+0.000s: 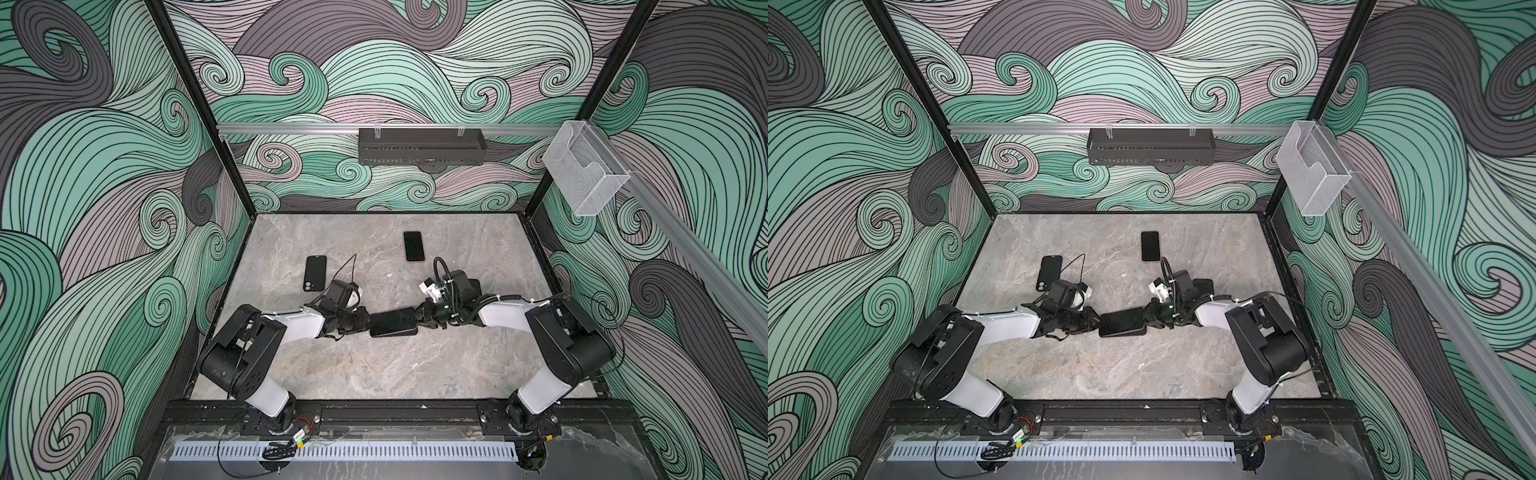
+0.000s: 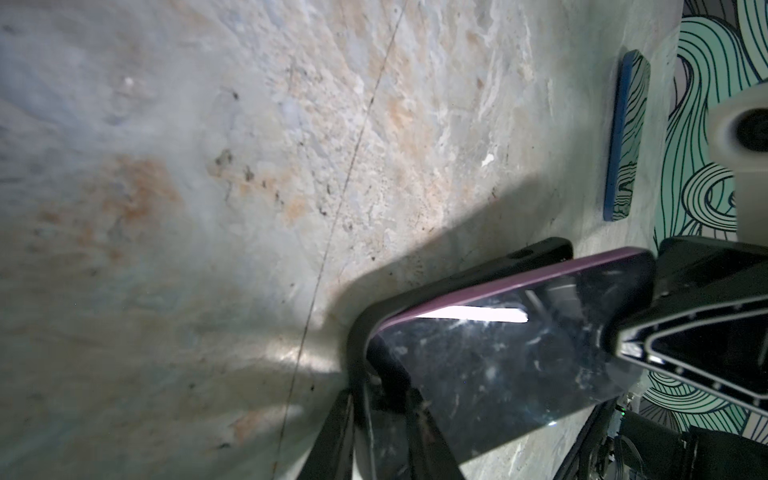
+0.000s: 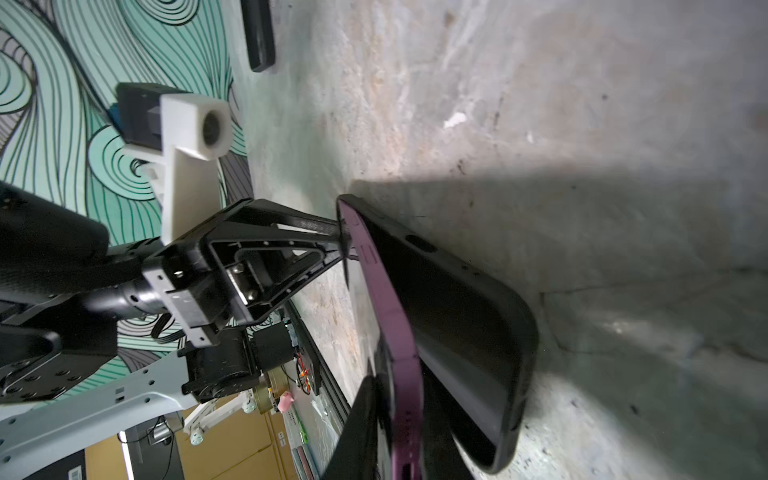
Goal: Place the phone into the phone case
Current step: 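Press the phone down into the black case with both grippers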
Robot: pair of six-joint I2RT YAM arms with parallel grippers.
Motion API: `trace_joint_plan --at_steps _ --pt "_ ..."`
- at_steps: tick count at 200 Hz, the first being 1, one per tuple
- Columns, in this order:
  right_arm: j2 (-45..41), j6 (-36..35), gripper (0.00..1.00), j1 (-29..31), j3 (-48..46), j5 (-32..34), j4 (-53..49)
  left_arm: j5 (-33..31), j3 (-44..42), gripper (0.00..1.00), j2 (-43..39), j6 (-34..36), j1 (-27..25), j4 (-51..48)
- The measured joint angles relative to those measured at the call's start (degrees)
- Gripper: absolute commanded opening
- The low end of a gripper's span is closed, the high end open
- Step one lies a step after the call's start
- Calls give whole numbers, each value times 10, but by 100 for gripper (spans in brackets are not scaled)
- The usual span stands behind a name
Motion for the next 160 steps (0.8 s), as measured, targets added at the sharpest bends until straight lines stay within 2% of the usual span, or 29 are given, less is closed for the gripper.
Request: trace_joint_plan --at_steps 77,135,160 --pt "5 -58 31 7 34 67 -116 1 -3 21 0 -7 -1 9" --pt "5 -91 33 7 68 99 -181 1 -3 21 0 -9 -1 12" --pt "-1 -110 37 7 80 126 -218 3 -3 23 0 -10 -1 12"
